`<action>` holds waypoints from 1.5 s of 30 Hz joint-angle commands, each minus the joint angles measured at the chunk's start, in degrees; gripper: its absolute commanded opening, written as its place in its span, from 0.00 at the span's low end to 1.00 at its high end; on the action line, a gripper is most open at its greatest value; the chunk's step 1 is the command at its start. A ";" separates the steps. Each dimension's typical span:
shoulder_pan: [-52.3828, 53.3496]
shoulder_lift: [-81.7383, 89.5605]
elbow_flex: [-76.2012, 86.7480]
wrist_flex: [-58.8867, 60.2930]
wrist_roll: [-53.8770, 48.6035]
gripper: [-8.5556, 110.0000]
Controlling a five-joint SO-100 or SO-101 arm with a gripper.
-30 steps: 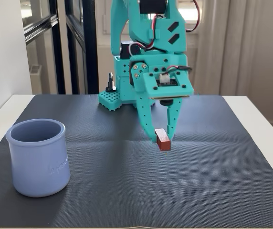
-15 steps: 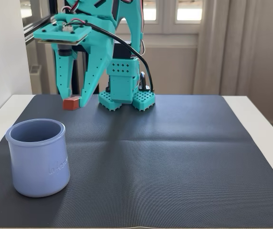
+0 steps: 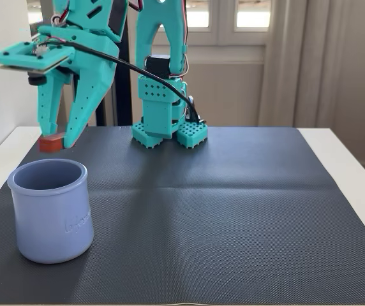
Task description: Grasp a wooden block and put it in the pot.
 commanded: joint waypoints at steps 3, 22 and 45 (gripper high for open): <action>-0.09 -0.26 -2.37 -2.02 -1.32 0.17; -3.87 12.83 1.67 0.00 -19.07 0.07; -18.37 79.45 56.87 0.26 -86.48 0.07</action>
